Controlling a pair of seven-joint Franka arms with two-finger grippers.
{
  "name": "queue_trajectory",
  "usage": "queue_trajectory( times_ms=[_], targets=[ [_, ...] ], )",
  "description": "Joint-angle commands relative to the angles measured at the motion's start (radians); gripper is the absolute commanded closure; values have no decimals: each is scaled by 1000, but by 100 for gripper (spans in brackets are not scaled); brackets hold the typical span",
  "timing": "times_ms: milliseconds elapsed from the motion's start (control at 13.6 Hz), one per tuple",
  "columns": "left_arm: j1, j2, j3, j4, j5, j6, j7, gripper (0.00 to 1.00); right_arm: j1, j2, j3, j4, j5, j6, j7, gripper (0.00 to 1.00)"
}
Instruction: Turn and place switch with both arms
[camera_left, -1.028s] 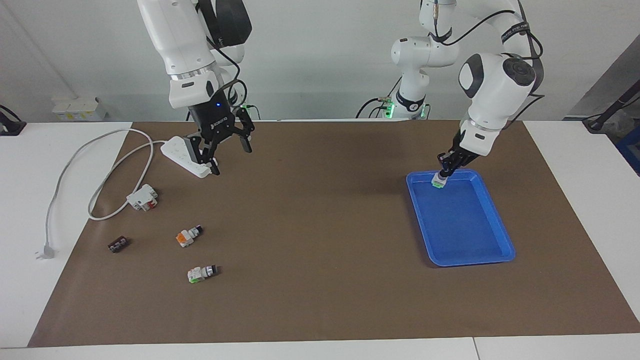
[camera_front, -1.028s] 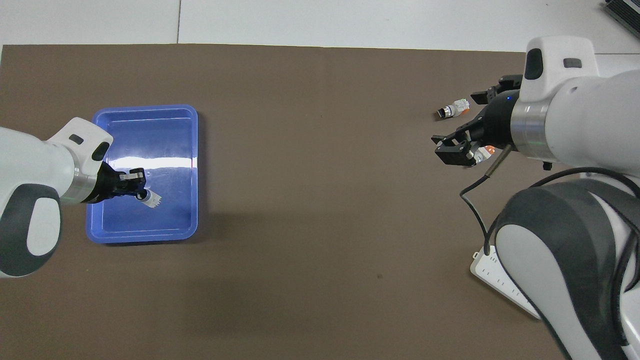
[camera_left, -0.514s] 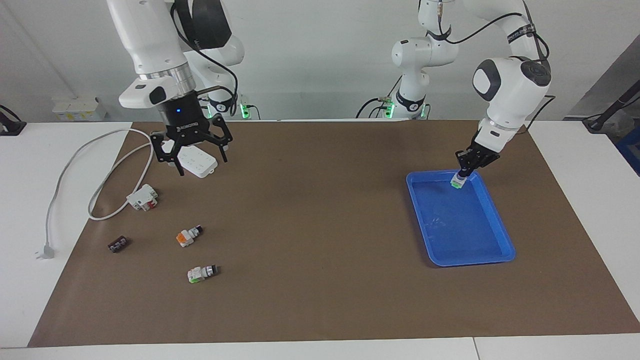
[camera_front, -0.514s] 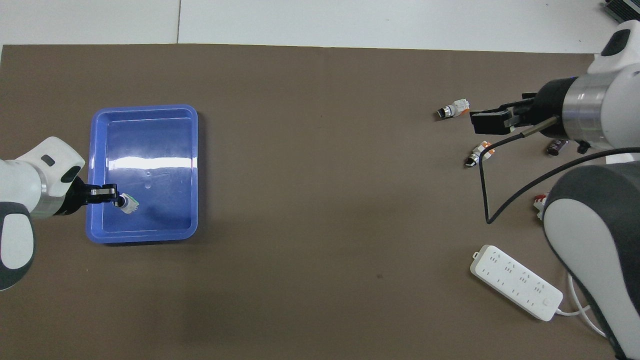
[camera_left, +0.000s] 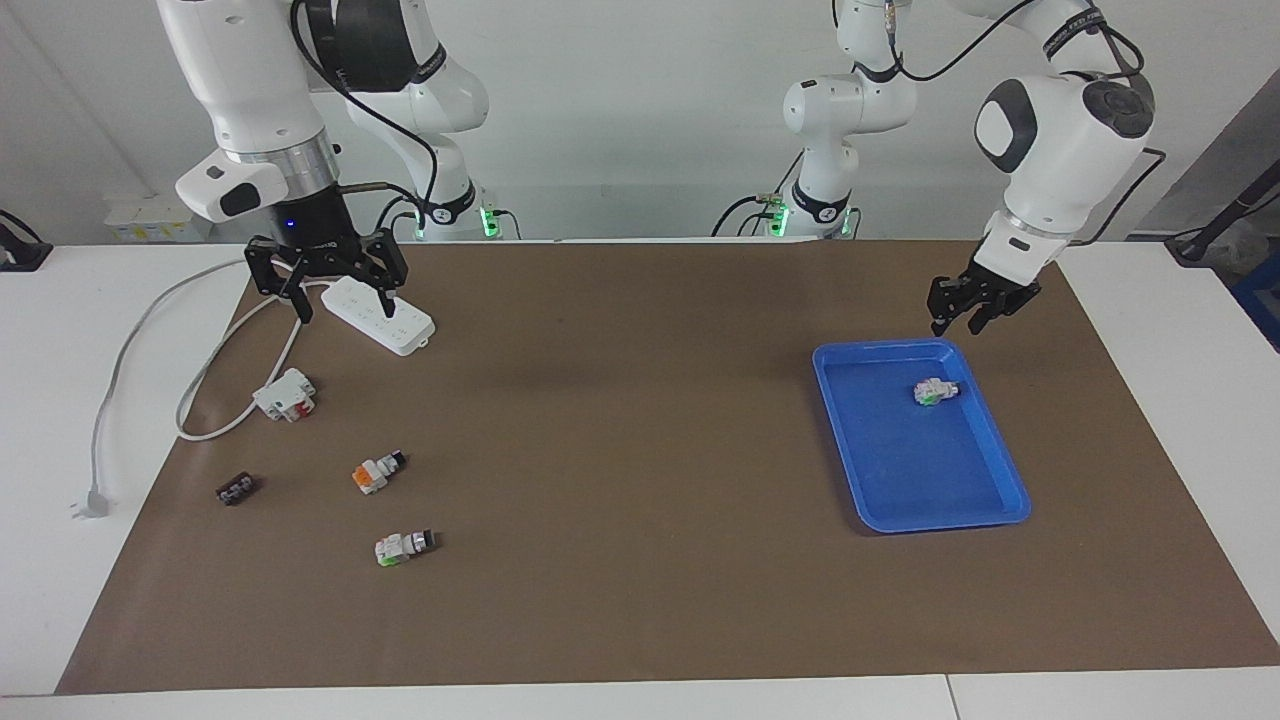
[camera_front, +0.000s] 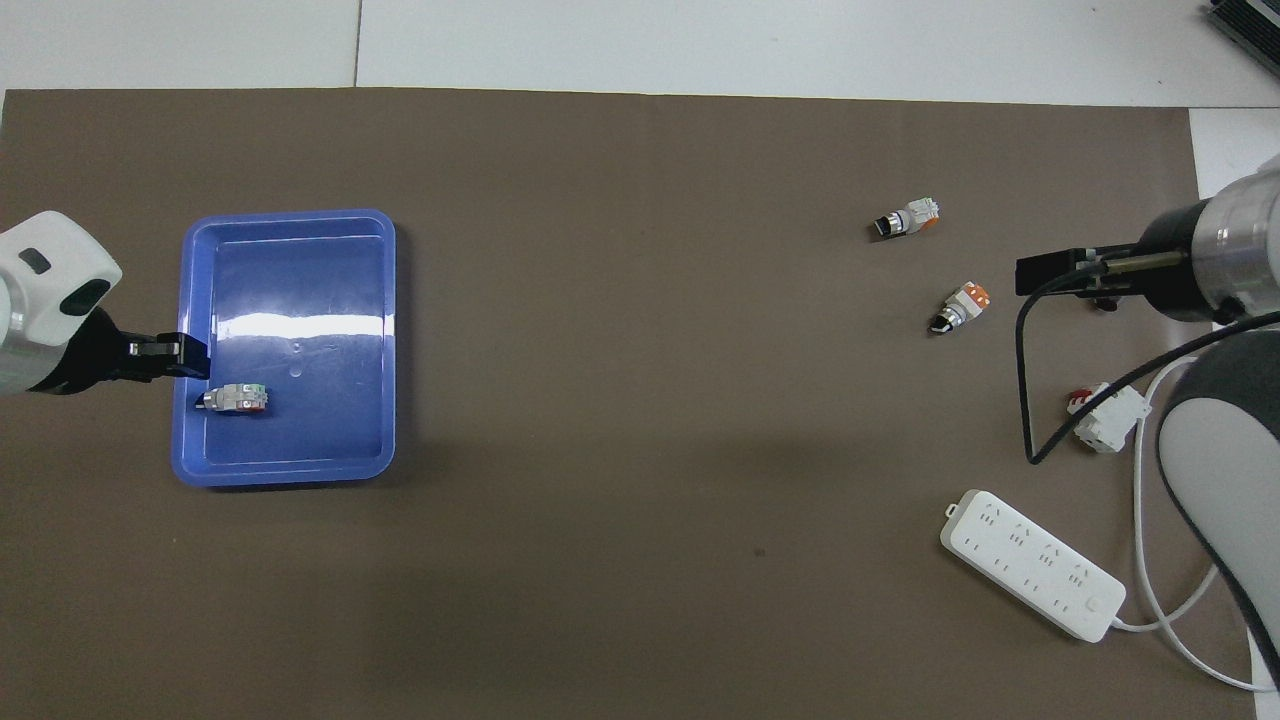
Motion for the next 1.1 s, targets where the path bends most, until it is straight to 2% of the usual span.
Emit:
queue_trajectory(
  times_ms=[0, 220, 294, 367, 441, 514, 1028],
  targets=[
    [-8, 62, -7, 203, 50, -206, 5, 43, 1, -19, 9, 18, -27, -105, 117, 0],
    [-24, 58, -10, 279, 44, -268, -7, 41, 4, -17, 2, 26, -10, -150, 121, 0],
    [-30, 50, -14, 282, 42, -270, -7, 35, 3, -17, 0, 26, -6, -165, 121, 0],
    [-31, 47, -17, 283, 42, -268, -7, 24, 4, -17, -6, 26, -6, -167, 121, 0],
    [-31, 46, -18, 286, 41, -256, -7, 5, 4, -17, -18, 32, 0, -169, 121, 0],
    [-31, 46, -18, 286, 42, -248, -7, 1, 4, -8, -23, 55, 17, -175, 118, 0],
    [-35, 33, -18, 254, 41, -178, 4, 1, -1, 3, -35, 67, 60, -184, 69, 0]
  ],
)
